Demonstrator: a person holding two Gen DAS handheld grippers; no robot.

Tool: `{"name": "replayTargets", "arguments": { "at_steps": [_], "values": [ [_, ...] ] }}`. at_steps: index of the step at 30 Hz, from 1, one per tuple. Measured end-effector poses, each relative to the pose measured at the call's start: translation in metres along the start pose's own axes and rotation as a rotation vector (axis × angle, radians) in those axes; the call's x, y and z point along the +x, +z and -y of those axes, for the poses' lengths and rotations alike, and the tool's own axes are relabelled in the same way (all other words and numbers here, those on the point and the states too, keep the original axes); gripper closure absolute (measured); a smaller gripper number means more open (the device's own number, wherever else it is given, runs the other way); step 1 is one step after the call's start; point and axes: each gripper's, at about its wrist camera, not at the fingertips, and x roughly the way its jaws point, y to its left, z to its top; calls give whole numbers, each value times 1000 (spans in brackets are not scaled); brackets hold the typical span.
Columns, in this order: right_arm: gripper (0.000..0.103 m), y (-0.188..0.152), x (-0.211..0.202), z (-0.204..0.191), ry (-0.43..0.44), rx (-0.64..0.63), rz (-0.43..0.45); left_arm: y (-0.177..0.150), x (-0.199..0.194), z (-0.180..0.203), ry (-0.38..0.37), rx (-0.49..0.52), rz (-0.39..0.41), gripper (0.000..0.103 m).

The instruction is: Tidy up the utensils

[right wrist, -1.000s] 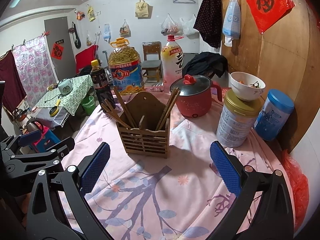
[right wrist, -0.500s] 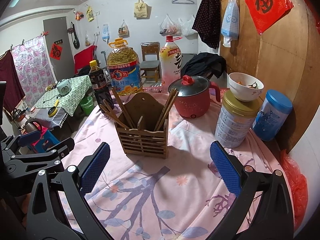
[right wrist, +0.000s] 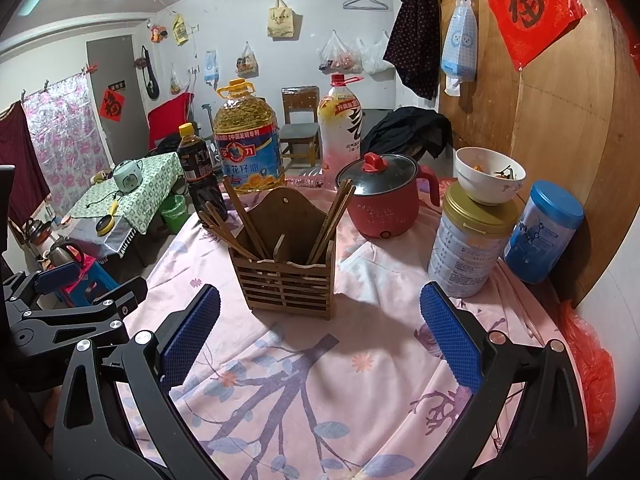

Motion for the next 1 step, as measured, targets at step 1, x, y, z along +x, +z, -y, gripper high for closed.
{"name": "replayTargets", "arguments": {
  "at_steps": [1],
  "values": [
    [6, 0, 0, 0, 0, -1, 0, 1, 0, 1, 0, 1, -1, 6]
  ]
}}
